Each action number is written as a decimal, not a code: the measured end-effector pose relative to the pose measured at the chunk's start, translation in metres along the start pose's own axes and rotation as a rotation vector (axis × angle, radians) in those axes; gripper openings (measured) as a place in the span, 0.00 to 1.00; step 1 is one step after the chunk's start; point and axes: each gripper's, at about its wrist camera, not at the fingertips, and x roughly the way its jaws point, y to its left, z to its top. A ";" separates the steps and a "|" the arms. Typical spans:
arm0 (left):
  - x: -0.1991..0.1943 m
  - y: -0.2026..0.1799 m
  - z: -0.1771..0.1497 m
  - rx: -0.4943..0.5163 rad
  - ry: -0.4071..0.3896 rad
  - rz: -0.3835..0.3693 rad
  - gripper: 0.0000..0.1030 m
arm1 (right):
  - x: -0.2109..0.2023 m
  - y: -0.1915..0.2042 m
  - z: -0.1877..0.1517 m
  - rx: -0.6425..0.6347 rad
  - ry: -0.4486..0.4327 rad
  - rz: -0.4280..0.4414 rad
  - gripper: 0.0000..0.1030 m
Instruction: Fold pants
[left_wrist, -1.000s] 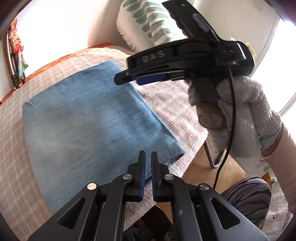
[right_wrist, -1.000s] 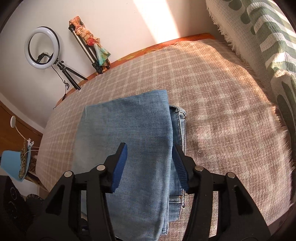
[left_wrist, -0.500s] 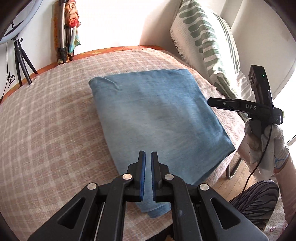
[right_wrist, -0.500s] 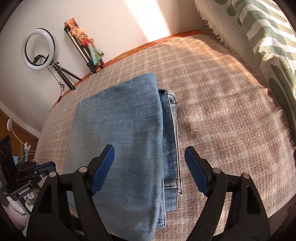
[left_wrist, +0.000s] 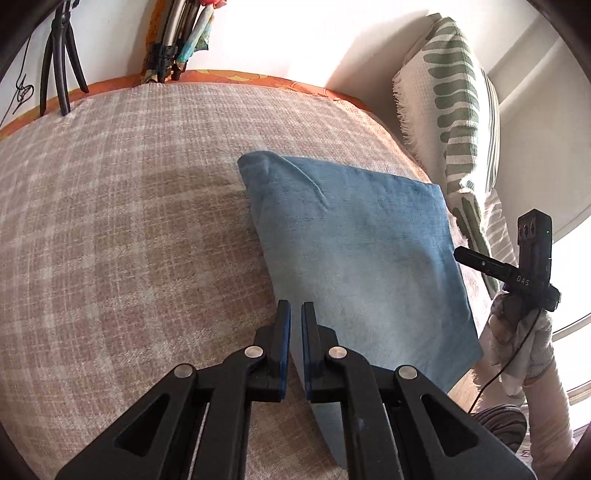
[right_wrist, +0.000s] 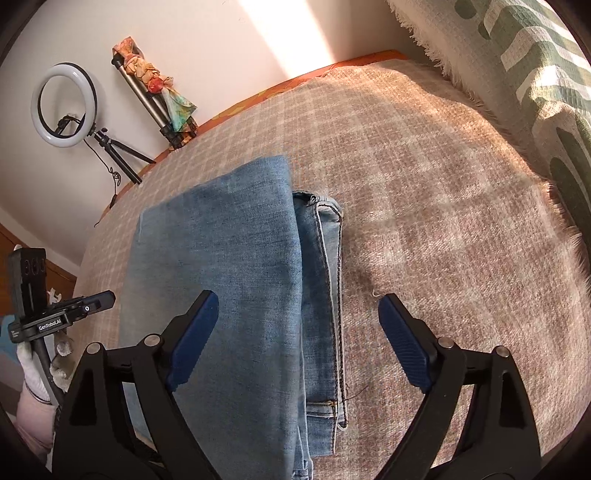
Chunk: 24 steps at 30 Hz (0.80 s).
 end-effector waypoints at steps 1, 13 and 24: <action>0.003 0.003 0.002 -0.017 0.002 -0.023 0.03 | 0.002 -0.001 0.001 -0.006 0.003 0.003 0.93; 0.048 0.015 0.016 -0.069 0.119 -0.130 0.03 | 0.040 0.011 0.006 -0.088 0.069 0.008 0.98; 0.046 0.032 0.012 -0.032 -0.006 -0.040 0.03 | 0.050 0.021 0.014 -0.147 0.078 -0.023 1.00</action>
